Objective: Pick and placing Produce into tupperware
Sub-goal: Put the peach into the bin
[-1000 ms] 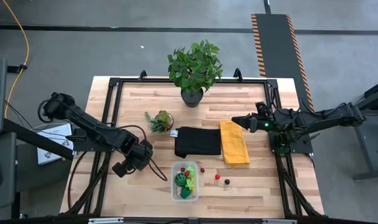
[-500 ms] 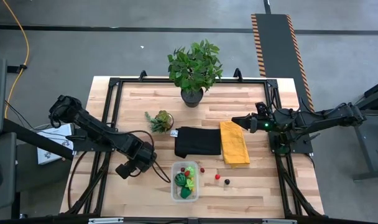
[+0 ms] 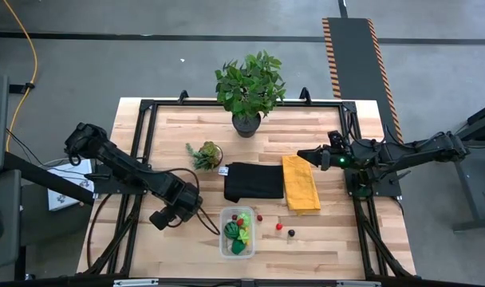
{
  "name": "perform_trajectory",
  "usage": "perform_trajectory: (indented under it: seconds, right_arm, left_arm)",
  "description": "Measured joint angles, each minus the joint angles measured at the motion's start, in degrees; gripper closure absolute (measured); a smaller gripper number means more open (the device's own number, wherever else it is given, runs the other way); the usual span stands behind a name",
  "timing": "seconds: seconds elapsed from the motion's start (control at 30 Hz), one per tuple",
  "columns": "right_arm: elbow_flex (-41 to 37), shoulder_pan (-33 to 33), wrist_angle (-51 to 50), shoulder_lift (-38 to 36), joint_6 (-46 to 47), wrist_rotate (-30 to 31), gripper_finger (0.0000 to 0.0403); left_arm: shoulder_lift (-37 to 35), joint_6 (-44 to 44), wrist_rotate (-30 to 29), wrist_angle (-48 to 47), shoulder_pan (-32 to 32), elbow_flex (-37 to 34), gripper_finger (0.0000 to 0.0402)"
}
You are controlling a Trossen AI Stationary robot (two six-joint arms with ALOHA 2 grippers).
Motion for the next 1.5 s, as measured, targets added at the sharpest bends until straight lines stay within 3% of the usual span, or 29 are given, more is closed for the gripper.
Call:
perform_trajectory:
  seconds: [0.2,0.53,0.97,1.5]
  right_arm:
    - [0.0,0.0,0.0,0.01,-0.04,-0.02,0.0269]
    - [0.0,0.0,0.0,0.01,-0.45,-0.03,0.0269]
    - [0.0,0.0,0.0,0.01,-1.07,-0.04,0.0269]
    - [0.0,-0.02,-0.02,0.01,-1.05,-0.02,0.0269]
  left_arm:
    - [-0.11,0.02,1.05,-0.06,0.0,0.0,0.0236]
    - [-0.13,0.03,1.1,0.04,0.0,-0.33,0.0182]
    - [-0.13,-1.37,-1.18,1.82,0.0,-3.72,0.0203]
    - [-0.13,-1.54,0.33,4.65,0.0,-3.72,0.0203]
